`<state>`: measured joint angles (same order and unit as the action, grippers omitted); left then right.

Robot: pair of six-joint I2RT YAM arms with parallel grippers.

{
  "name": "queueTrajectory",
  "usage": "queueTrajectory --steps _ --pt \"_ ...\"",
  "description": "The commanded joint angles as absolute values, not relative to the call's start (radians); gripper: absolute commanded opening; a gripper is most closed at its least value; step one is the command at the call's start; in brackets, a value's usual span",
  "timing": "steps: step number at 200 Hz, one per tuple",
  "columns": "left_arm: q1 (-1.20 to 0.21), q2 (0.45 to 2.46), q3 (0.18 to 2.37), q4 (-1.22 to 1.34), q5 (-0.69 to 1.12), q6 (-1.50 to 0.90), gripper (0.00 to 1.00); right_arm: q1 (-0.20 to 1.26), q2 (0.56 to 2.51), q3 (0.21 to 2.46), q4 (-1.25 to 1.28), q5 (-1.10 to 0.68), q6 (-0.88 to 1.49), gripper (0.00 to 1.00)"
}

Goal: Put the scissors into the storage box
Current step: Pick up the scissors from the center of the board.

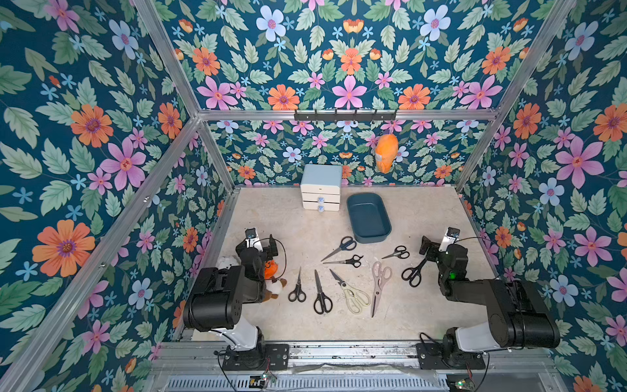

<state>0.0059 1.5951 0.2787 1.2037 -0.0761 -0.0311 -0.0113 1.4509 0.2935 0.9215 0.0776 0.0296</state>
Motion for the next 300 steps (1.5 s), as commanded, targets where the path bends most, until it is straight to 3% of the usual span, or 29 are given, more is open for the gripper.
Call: queueTrajectory --steps 1,127,152,186,214,232,275,300 --pt "0.006 1.594 0.282 1.214 -0.072 -0.032 0.99 -0.011 1.45 0.295 0.942 0.078 0.026 0.99" --pt "0.003 1.588 0.289 1.212 -0.105 -0.033 0.99 -0.006 1.447 0.292 0.952 0.128 0.037 0.99" --pt "-0.009 1.49 0.357 0.996 -0.164 -0.042 0.99 -0.003 1.329 0.254 0.919 0.23 0.069 0.99" --pt "-0.07 1.317 0.49 0.682 -0.224 -0.042 0.99 -0.004 1.011 0.366 0.408 0.285 0.167 0.99" --pt "-0.151 1.243 0.659 0.412 -0.24 -0.077 0.99 -0.008 0.813 0.433 0.125 0.396 0.521 0.99" --pt "-0.215 1.268 0.803 0.189 -0.228 -0.133 0.99 -0.023 0.732 0.476 -0.015 0.274 0.613 0.99" --pt "-0.35 1.367 0.888 0.087 -0.151 -0.285 0.99 0.017 1.0 0.838 -0.666 0.091 0.735 0.99" --pt "-0.383 1.454 0.936 0.077 -0.121 -0.344 0.99 0.17 1.168 0.969 -0.859 0.154 0.776 0.99"
